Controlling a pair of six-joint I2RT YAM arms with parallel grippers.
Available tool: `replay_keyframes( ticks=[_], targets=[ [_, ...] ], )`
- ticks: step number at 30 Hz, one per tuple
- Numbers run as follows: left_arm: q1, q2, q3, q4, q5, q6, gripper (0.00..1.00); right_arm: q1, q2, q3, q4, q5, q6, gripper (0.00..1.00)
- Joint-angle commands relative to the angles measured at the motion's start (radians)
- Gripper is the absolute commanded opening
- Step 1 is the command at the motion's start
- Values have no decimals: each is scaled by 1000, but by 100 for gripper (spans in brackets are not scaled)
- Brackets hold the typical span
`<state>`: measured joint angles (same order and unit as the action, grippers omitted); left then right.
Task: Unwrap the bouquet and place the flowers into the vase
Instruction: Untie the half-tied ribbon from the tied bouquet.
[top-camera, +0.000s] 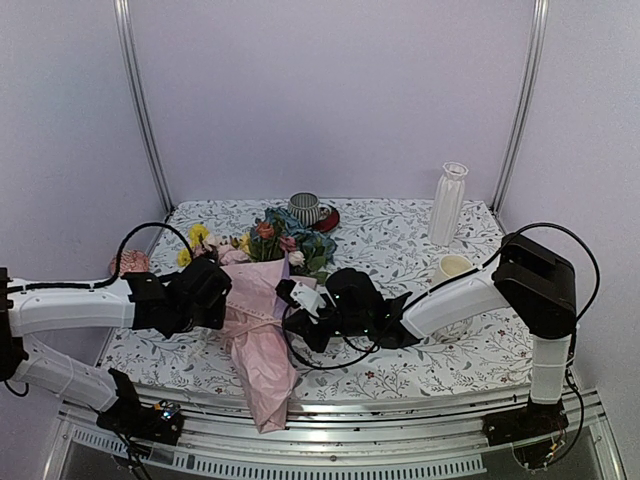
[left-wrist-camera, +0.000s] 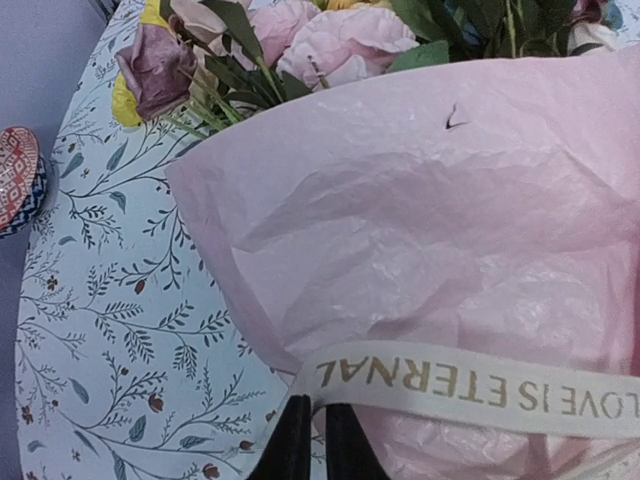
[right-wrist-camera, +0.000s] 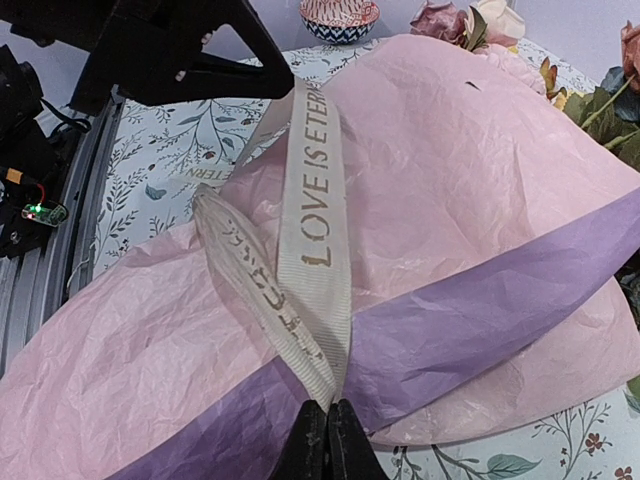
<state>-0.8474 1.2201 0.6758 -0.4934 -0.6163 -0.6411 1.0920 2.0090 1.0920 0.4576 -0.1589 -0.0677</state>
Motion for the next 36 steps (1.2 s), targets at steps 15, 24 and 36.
replay_keyframes(
  ticks=[15, 24, 36],
  targets=[
    [50, -95, -115, 176, 251, 73, 24, 1, -50, -14, 21, 13, 3, 4],
    [57, -84, -113, 93, 72, -8, 9, 1, -49, -14, 21, 9, 3, 4],
    [83, -76, -137, 261, 60, 55, 33, 1, -50, -15, 22, 5, 5, 4]
  ],
)
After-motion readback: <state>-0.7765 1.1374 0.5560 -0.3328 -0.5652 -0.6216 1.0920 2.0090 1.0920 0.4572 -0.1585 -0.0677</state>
